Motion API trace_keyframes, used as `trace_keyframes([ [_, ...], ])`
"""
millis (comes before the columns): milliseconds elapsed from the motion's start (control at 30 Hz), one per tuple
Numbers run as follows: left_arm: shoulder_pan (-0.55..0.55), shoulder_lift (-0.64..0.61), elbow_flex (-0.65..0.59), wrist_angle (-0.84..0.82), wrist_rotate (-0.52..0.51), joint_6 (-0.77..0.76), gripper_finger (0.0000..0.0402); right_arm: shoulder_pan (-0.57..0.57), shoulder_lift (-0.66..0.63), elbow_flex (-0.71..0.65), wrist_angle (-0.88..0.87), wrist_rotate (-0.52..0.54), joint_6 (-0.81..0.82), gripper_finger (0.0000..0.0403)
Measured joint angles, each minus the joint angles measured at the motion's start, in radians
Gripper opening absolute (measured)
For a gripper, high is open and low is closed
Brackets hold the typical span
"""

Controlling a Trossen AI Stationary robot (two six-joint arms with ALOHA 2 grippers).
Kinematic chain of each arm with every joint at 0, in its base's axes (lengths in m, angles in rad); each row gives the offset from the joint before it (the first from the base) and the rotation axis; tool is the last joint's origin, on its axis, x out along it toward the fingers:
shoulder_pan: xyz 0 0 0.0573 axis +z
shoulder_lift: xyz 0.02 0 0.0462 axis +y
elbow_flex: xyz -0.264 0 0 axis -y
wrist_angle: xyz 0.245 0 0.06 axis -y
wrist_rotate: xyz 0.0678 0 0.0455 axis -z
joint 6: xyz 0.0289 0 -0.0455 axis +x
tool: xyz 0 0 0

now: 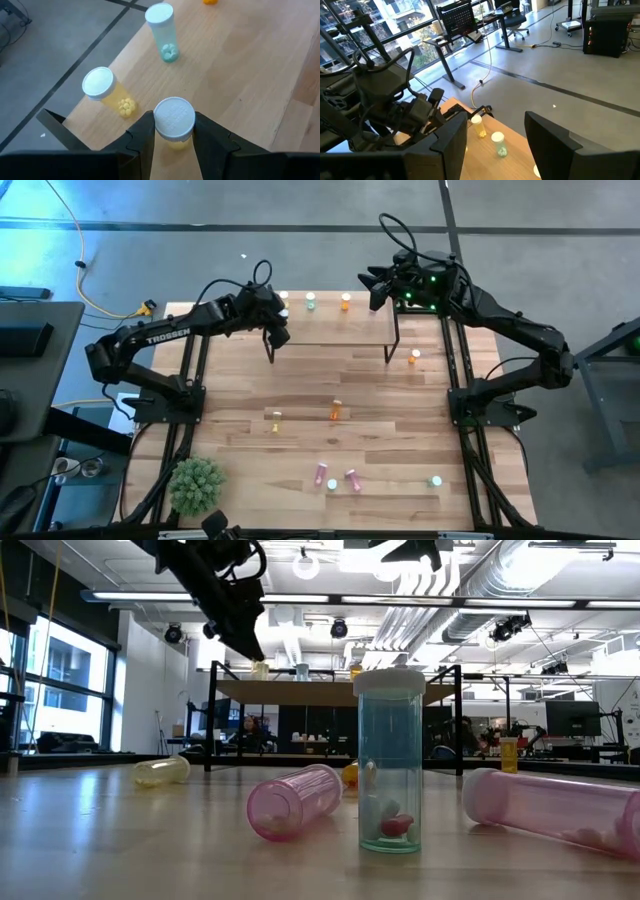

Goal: Pick and place medicine bottles onto shelf by color
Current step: Put the right yellow pill bottle on the shelf aligned with the other yellow pill bottle

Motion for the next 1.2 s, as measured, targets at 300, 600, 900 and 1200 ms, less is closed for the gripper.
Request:
trace_keyframes([
  [300,0.000,0.002,0.000,-0.003,-0.020,0.000,0.0107,0.000,0.000,0.000,0.000,0.000,0.000,0.0189],
  [600,0.000,0.002,0.001,-0.011,-0.019,-0.002,0.0111,0.000,0.000,0.000,0.000,0.002,0.000,0.0189],
  [900,0.000,0.002,0.001,-0.019,0.018,-0.002,0.0147,0.000,0.000,0.000,0.000,0.003,0.000,0.0189],
  [1200,0.000,0.002,0.001,-0.015,-0.005,-0.003,0.0163,0.000,0.000,0.000,0.000,0.002,0.000,0.0189],
])
